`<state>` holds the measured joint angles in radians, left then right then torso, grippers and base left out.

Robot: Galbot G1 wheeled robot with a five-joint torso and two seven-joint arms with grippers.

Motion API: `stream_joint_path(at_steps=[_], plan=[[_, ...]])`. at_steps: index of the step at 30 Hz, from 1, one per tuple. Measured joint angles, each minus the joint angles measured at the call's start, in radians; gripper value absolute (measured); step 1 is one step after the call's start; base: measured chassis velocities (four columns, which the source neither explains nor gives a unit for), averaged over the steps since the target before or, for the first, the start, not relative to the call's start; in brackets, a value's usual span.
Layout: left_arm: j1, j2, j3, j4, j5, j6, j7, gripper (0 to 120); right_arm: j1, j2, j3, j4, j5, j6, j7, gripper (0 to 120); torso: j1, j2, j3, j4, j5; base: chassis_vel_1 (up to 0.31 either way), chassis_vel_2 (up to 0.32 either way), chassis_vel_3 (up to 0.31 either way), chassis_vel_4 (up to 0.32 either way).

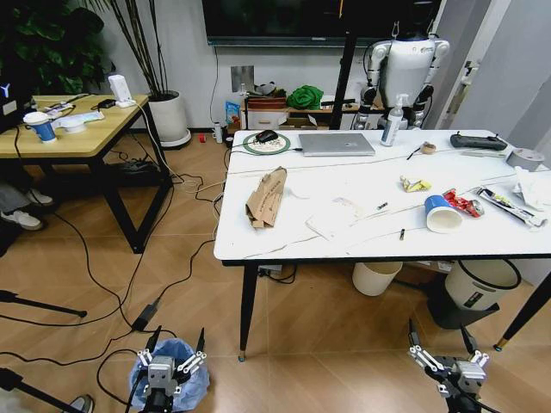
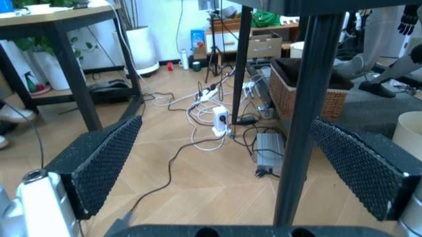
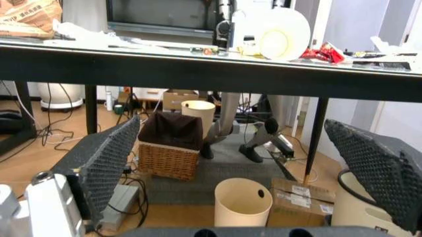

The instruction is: Pick up the trash bin and place the trash from the table into it.

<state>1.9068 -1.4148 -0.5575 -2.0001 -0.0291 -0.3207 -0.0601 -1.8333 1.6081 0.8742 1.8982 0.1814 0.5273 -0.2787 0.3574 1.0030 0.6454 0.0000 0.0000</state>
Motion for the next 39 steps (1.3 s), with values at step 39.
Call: stream_joint_path(at_steps=[39], plan=[[-0.021, -0.01, 0.01, 0.032, -0.008, -0.003, 0.006, 100, 0.008, 0.0, 0.01, -0.003, 0.013, -0.01, 0.001, 100, -0.072, -0.16, -0.088, -0.0002, 0.0, 0.0, 0.0, 0.0, 0.0]])
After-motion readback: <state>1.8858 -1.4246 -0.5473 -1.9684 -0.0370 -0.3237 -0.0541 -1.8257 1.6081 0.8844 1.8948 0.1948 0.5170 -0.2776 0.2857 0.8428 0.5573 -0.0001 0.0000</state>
